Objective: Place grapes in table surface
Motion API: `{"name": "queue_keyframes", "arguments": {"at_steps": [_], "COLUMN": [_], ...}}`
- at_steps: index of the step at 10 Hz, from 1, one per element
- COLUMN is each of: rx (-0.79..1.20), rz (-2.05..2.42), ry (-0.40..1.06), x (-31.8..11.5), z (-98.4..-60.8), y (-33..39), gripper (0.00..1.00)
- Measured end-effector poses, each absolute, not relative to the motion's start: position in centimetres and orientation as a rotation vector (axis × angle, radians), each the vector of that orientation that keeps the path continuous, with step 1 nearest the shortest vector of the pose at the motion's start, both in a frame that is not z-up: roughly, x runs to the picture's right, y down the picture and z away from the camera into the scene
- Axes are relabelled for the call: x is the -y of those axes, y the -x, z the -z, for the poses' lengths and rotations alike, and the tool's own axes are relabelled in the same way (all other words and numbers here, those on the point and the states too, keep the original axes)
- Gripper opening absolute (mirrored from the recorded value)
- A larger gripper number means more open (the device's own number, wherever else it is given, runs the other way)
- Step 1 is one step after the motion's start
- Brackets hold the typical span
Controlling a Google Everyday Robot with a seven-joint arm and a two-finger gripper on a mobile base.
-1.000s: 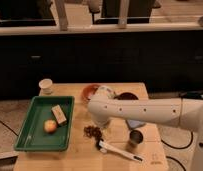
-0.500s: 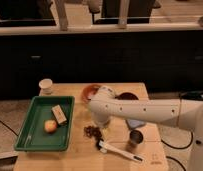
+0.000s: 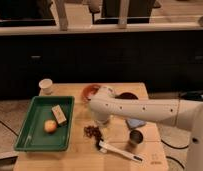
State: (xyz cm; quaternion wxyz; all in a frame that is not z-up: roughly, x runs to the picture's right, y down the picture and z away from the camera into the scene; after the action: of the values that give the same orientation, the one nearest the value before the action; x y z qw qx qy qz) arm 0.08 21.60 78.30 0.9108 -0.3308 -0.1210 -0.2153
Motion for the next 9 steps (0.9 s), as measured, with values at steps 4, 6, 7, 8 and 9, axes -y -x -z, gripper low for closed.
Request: {"name": "queue_keyframes", "arguments": {"at_steps": [4,6,7,8,9], "rx": [0.255,0.258,0.259,0.258,0.246], "rz": [0.421,0.406,0.401,0.391,0.371], "ry": [0.687,0.691,0.691,0.693,0.701], "x": [-21.5,-21.4,-21.4,-21.4,-21.3], "z": [-78.9,-79.3,-79.4,-79.6,-79.5], "y": [0.1,0.3,0.4,0.4,0.5], "gripper": [0.8,0.8,0.8,0.8,0.8]}}
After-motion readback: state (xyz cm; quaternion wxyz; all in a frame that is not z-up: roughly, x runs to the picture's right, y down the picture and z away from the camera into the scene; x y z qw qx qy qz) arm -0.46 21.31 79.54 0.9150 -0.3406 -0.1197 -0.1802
